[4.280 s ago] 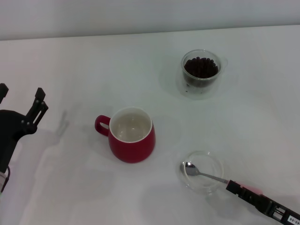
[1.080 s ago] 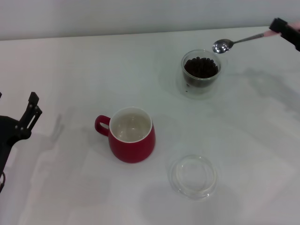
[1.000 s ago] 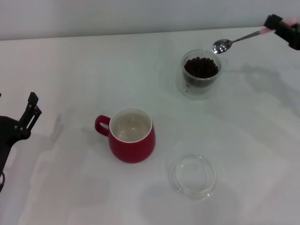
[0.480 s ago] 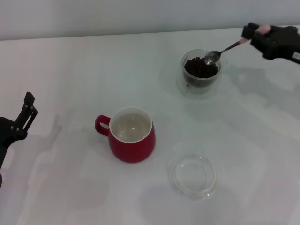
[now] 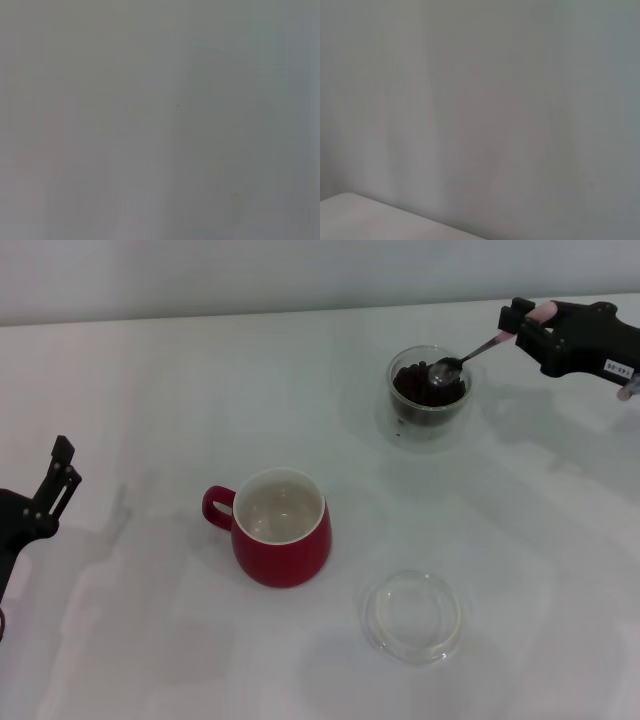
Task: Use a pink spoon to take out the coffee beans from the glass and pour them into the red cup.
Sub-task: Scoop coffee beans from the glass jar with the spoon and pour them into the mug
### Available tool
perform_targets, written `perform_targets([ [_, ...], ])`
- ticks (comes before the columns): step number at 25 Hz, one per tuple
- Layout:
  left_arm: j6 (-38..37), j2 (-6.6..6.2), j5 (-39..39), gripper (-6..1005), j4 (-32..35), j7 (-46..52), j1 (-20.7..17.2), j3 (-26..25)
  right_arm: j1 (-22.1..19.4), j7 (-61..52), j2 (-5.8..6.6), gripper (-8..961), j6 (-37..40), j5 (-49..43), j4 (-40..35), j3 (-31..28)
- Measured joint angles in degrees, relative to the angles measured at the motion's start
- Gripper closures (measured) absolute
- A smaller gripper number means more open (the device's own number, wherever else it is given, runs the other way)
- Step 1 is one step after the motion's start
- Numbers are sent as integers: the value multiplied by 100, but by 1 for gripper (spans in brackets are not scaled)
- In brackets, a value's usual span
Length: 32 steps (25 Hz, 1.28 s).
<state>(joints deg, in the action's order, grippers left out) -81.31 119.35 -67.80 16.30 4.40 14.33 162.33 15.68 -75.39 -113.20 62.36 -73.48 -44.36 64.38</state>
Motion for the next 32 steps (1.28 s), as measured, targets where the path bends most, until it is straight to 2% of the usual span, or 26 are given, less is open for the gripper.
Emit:
perform_targets([
  [9,0,0,33,128,12,0,5,18,11,152,-91,800,-103,-63,13,9],
  [22,1,8,40,128,-4,0,-6,44,47,90,-122,799,-161,-185,148,31],
  [32,1,9,40,127,-2,0,-9,45,124,-832,-99,798,-320,-437,213,30],
])
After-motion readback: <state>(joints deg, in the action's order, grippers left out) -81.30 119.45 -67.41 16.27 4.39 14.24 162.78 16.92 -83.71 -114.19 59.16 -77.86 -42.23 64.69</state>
